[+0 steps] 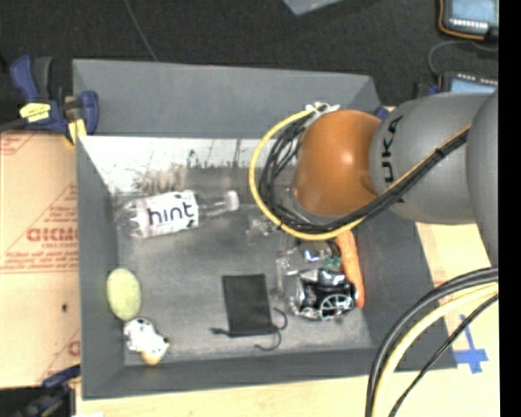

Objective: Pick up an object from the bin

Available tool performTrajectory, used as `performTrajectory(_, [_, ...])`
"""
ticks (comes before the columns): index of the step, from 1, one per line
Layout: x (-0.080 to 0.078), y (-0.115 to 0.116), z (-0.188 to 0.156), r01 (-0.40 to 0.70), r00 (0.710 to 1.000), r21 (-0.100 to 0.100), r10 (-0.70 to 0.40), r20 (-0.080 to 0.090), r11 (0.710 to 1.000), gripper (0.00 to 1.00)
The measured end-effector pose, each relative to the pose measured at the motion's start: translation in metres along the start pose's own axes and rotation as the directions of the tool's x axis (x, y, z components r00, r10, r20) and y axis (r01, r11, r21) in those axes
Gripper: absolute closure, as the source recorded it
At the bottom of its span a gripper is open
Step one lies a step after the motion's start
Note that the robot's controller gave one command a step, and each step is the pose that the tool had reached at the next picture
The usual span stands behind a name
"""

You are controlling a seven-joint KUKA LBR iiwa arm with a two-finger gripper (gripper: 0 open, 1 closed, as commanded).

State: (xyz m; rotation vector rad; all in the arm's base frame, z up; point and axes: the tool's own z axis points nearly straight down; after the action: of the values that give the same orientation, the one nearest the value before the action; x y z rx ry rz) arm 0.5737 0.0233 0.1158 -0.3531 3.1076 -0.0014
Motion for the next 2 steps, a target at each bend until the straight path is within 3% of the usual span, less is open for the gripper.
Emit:
performTrajectory(1, [0.006,-0.002,0.008,-0.019,1.0,0.0,0.019,-0.002,1.0,0.0])
performTrajectory(2, [0.018,0.006,0.008,0.104,0.995,0.0,-0.104,-0.003,0.995,0.0])
